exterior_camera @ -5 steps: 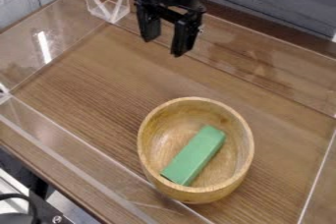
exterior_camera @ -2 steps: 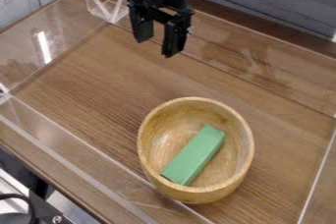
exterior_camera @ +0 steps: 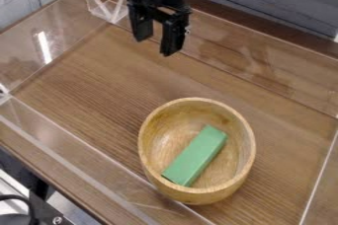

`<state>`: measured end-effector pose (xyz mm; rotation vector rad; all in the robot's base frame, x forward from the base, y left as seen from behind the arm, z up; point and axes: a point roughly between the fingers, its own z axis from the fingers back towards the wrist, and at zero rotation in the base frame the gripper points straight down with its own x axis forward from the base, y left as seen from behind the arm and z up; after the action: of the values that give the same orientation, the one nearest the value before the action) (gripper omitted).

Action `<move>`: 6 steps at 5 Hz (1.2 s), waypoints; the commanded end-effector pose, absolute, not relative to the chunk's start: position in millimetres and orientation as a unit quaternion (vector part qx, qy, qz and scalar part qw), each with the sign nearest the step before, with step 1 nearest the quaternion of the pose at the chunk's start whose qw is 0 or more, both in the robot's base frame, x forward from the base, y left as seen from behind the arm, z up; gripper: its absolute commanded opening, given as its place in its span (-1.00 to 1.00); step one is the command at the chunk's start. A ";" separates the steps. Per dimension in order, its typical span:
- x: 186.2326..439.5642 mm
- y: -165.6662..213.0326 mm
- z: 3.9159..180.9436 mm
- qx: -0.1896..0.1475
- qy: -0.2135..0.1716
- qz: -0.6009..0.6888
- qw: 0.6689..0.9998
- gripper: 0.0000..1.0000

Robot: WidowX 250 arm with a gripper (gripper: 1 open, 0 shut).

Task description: Remove the green block from inside the brown bowl and put it on the table

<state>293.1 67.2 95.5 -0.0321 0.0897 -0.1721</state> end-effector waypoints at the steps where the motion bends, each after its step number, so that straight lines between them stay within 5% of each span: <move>1: 304.8 76.8 110.2 -0.007 0.014 -0.090 0.996 1.00; 6: 315.4 98.4 106.0 -0.005 0.011 -0.145 0.989 1.00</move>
<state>307.1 93.2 88.9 -0.0410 0.0794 -0.2948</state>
